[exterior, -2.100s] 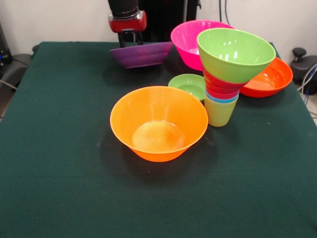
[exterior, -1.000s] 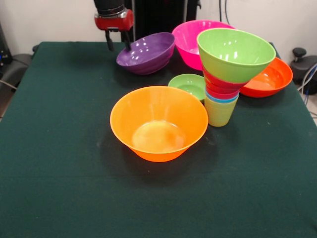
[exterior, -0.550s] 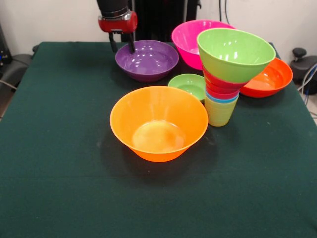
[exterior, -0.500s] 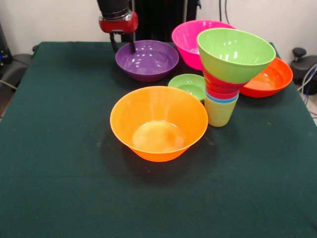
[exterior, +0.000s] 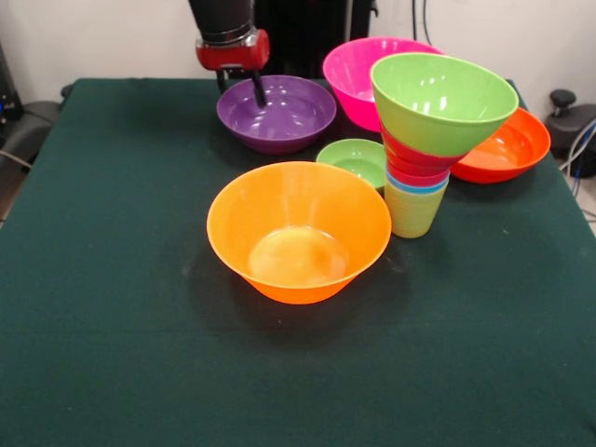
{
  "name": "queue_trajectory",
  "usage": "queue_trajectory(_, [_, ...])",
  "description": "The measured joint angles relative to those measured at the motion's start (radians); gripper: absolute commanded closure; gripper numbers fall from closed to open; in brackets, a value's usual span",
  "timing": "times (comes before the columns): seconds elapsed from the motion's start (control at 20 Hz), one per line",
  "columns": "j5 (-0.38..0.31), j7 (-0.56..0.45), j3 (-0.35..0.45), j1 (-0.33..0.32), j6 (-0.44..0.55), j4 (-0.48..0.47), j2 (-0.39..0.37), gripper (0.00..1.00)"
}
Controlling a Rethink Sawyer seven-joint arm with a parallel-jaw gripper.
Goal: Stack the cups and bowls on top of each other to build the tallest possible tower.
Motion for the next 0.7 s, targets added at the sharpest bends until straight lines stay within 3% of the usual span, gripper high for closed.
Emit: queue_trajectory(0.7, [0.000,0.000,0.000,0.002,0.000,-0.043,0.004,0.00])
